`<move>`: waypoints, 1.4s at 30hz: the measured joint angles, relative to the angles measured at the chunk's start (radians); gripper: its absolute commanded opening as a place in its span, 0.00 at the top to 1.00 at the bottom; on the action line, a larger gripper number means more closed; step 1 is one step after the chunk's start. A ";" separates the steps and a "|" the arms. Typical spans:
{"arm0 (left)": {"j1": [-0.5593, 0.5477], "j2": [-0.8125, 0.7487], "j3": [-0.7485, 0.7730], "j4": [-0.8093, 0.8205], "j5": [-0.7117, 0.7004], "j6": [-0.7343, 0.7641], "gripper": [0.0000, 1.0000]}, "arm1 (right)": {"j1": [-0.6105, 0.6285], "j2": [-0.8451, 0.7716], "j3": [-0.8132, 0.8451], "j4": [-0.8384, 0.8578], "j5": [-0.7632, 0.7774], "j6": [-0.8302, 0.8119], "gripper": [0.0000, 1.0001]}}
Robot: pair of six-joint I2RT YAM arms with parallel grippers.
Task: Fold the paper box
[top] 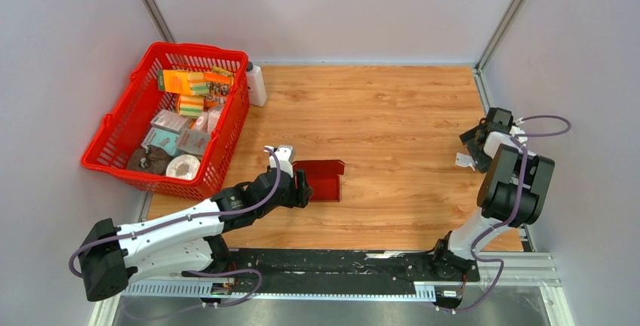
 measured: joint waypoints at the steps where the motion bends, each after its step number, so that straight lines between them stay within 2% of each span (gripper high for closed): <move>1: 0.000 0.010 0.009 -0.002 0.004 0.003 0.34 | -0.004 0.009 0.009 0.008 -0.008 0.000 0.20; 2: 0.000 0.019 0.020 -0.004 0.010 0.007 0.34 | -0.009 0.017 0.016 0.013 -0.016 0.001 0.38; 5: 0.000 0.025 0.038 -0.005 0.020 0.011 0.35 | -0.017 0.029 0.023 0.018 -0.038 -0.009 0.62; 9: 0.000 0.021 0.040 -0.010 0.023 0.010 0.35 | -0.021 0.034 0.023 0.006 -0.047 -0.012 0.65; 12: 0.000 -0.003 0.040 -0.012 0.022 0.007 0.35 | -0.019 0.029 0.018 0.003 -0.047 -0.022 0.74; 15: 0.000 -0.034 0.038 -0.012 0.022 0.003 0.35 | -0.013 0.015 0.001 0.000 -0.050 -0.028 0.75; 16: 0.000 -0.045 0.036 -0.012 0.022 0.000 0.35 | -0.012 0.012 0.000 -0.005 -0.052 -0.029 0.73; 17: 0.000 -0.050 0.035 -0.013 0.022 0.000 0.35 | -0.012 0.010 -0.002 -0.006 -0.056 -0.031 0.63; 19: 0.000 -0.061 0.035 -0.018 0.022 -0.001 0.35 | -0.010 0.003 -0.008 -0.006 -0.059 -0.033 0.52; 20: 0.000 -0.070 0.033 -0.019 0.022 -0.003 0.35 | -0.008 -0.004 -0.012 -0.005 -0.066 -0.038 0.42; 22: 0.000 -0.091 0.024 -0.019 0.022 -0.009 0.36 | -0.006 -0.019 -0.021 -0.006 -0.076 -0.048 0.36; 24: 0.000 -0.113 0.011 -0.019 0.022 -0.014 0.36 | -0.004 -0.033 -0.034 -0.008 -0.082 -0.060 0.35; 27: 0.000 -0.128 0.000 -0.022 0.022 -0.018 0.36 | 0.007 -0.061 -0.066 -0.002 -0.089 -0.071 0.41; 28: 0.000 -0.129 -0.002 -0.022 0.022 -0.019 0.35 | 0.012 -0.068 -0.073 -0.003 -0.089 -0.072 0.47; 30: 0.001 -0.128 -0.004 -0.022 0.023 -0.023 0.36 | 0.034 -0.073 -0.079 -0.008 -0.081 -0.080 0.54; 33: 0.001 -0.127 -0.004 -0.018 0.030 -0.024 0.36 | 0.066 -0.073 -0.079 -0.013 -0.081 -0.085 0.69; 34: 0.001 -0.127 -0.004 -0.018 0.031 -0.026 0.36 | 0.074 -0.073 -0.079 -0.014 -0.082 -0.084 0.79; 36: 0.001 -0.127 -0.004 -0.018 0.033 -0.031 0.36 | 0.085 -0.073 -0.079 -0.015 -0.082 -0.082 0.87; 37: 0.001 -0.128 -0.004 -0.018 0.033 -0.035 0.36 | 0.087 -0.073 -0.079 -0.013 -0.082 -0.084 0.95; 39: 0.001 -0.134 -0.006 -0.019 0.033 -0.035 0.36 | 0.091 -0.080 -0.080 -0.006 -0.081 -0.088 1.00; 42: 0.001 -0.145 -0.006 -0.029 0.023 -0.033 0.36 | 0.109 -0.116 -0.091 -0.005 -0.080 -0.090 1.00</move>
